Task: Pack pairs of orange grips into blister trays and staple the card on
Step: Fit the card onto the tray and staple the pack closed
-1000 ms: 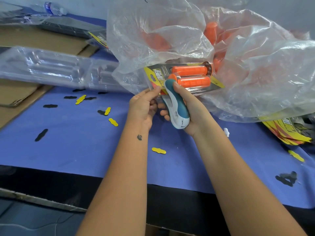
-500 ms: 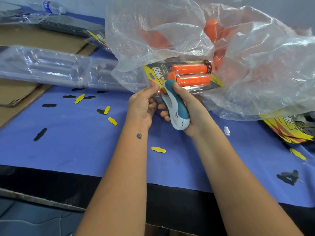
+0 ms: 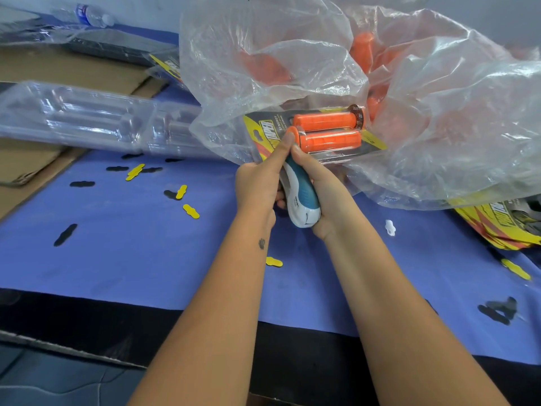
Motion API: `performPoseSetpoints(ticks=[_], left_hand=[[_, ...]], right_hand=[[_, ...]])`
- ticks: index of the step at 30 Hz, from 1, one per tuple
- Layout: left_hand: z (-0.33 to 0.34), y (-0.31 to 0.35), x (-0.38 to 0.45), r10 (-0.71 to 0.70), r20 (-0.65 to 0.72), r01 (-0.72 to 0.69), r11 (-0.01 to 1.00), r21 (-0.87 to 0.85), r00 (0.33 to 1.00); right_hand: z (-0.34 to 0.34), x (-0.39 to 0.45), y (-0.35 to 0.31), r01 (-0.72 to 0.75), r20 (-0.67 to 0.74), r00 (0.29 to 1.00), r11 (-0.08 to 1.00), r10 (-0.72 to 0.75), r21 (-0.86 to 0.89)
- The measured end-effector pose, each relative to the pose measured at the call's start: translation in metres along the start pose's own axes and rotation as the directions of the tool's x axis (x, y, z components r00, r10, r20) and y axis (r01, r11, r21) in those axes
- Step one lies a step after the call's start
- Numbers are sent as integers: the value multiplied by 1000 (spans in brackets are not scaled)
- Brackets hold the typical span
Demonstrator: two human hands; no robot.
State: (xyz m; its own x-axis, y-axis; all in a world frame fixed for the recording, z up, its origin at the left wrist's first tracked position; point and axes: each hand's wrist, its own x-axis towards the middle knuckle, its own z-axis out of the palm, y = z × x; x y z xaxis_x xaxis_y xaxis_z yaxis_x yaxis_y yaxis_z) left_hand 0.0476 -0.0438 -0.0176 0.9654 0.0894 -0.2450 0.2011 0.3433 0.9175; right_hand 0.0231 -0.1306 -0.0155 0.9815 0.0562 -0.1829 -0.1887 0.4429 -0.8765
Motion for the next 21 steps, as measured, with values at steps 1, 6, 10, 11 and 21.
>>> performPoseSetpoints(ticks=[1, 6, 10, 11, 21], left_hand=[[0, 0, 0, -16, 14, 16, 1000, -16, 1000], [1, 1, 1, -74, 58, 79, 994, -77, 996], [4, -1, 0, -75, 17, 76, 992, -102, 997], [4, -1, 0, -77, 10, 77, 991, -110, 997], [2, -2, 1, -15, 13, 16, 999, -28, 1000]], right_hand=[[0, 0, 0, 1, -9, 1000, 1000, -1, -14], [-3, -3, -2, -7, -91, 996, 985, -9, -171], [-3, -2, -2, -44, -131, 991, 988, 25, -145], [-3, -1, -1, -49, -134, 991, 991, 32, -126], [-10, 6, -4, -111, -72, 992, 988, 103, -112]])
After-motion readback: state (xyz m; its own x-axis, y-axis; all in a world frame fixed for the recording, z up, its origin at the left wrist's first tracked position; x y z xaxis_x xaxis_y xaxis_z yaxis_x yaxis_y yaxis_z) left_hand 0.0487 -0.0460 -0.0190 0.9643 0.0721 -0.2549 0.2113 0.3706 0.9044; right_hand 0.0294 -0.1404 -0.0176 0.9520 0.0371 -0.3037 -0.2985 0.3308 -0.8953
